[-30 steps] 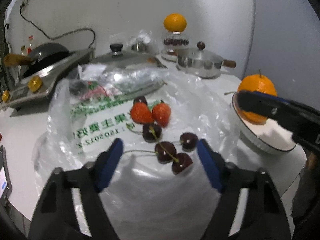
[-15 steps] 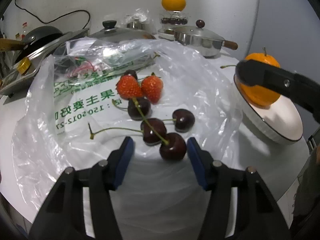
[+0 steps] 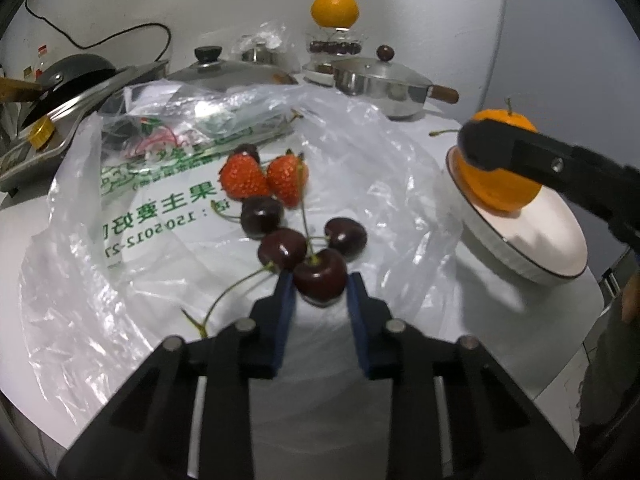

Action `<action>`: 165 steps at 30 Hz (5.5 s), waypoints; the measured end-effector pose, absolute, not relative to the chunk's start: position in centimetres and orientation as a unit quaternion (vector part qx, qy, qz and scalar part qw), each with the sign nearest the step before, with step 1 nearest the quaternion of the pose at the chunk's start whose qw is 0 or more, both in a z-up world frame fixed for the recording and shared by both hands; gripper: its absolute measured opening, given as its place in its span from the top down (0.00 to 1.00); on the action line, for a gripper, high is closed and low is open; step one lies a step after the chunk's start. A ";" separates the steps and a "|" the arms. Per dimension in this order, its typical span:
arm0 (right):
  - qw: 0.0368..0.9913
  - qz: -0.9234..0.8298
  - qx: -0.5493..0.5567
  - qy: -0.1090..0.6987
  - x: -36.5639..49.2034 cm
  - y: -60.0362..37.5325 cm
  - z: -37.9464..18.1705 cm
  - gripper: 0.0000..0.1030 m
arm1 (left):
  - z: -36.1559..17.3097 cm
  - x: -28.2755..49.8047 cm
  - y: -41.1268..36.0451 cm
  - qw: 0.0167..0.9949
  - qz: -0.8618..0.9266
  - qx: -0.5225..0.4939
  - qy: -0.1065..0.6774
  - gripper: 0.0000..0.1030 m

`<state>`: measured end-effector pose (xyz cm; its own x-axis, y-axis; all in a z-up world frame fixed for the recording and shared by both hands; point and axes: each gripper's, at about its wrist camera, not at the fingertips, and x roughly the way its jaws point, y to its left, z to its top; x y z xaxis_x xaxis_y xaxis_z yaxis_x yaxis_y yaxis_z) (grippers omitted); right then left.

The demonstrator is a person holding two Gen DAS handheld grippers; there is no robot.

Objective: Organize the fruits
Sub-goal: 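Move the left gripper to a dark cherry in the bag and grasp it, then carry the cherry with the left gripper over the white plate, then lower the cherry beside the orange and open the left gripper, then move both grippers back from the plate to the cherries in the bag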

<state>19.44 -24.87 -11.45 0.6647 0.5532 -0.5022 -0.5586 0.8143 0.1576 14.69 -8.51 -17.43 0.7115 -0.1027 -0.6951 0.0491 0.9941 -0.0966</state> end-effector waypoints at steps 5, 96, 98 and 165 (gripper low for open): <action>0.913 0.303 -0.009 0.273 19.2 -24.9 -11.2 0.71 | -17.1 14.4 -8.4 0.927 -0.047 -0.037 0.371 0.73; 0.932 0.172 -0.032 0.318 20.9 -38.0 -15.5 0.67 | -14.4 16.4 -21.7 0.925 -0.159 0.021 0.344 0.64; 0.933 0.170 -0.033 0.315 20.8 -37.9 -15.3 0.58 | -14.2 16.2 -21.3 0.926 -0.160 0.018 0.341 0.53; 0.914 0.266 -0.102 0.289 18.2 -20.0 -11.6 0.56 | -13.2 12.9 -2.3 0.950 -0.031 -0.076 0.302 0.32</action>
